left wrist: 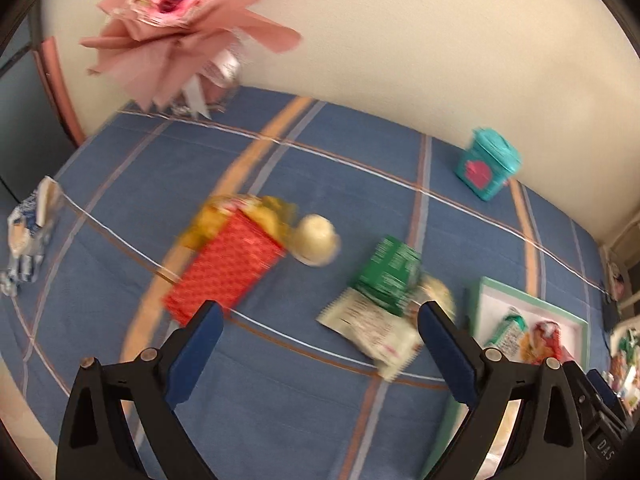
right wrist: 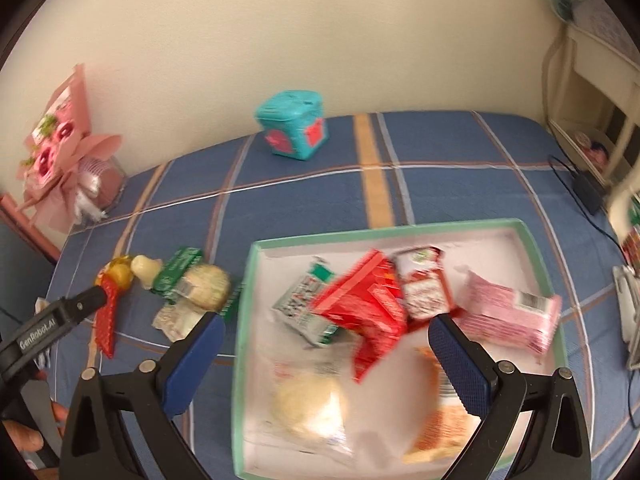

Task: Organize snacks
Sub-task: 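Move both open grippers back from the tray toward the snack pile, then grasp the red patterned wafer pack with the left gripper while the right gripper grasps the round cookie bag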

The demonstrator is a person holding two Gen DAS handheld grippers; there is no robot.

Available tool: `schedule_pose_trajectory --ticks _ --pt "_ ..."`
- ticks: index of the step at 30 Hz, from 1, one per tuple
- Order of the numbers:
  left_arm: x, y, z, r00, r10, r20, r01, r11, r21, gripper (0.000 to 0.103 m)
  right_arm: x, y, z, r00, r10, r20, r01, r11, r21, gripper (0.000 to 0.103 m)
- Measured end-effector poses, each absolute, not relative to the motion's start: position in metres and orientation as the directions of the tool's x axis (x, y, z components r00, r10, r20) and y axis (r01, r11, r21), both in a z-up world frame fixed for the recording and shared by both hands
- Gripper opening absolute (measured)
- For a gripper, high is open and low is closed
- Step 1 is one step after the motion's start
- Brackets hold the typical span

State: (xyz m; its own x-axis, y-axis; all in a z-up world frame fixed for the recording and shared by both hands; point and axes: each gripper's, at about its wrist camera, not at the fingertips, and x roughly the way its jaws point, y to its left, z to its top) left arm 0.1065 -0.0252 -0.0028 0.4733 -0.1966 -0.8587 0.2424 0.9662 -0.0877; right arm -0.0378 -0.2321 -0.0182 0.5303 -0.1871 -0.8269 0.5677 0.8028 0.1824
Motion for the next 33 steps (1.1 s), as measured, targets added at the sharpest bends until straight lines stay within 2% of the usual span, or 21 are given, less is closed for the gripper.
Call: schedule_pose_trajectory --ticks 8,14,18,29,33 --pt "0.136 0.011 -0.005 0.464 -0.161 -0.871 0.212 0.975 -0.068 0.098 0.005 -0.194 -0.018 0.557 -0.126 -0.821 0.471 0.862 0.187 0.103" --pt "0.158 0.033 -0.021 0.411 -0.181 -0.893 0.179 0.977 -0.116 0.098 0.034 -0.18 -0.028 0.531 -0.052 -0.846 0.433 0.875 0.218 0.102" --pt "0.168 0.038 -0.034 0.385 -0.192 -0.903 0.173 0.976 -0.134 0.097 0.056 -0.184 -0.038 0.513 -0.001 -0.859 0.451 0.851 0.268 0.088" --pt "0.188 0.025 -0.057 0.367 -0.177 -0.913 0.257 0.963 -0.084 0.094 0.098 -0.201 -0.075 0.397 0.027 -0.917 0.529 0.81 0.253 0.072" --pt "0.194 0.015 -0.07 0.366 -0.163 -0.916 0.292 0.955 -0.053 0.092 0.104 -0.205 -0.089 0.365 0.044 -0.93 0.542 0.802 0.251 0.062"
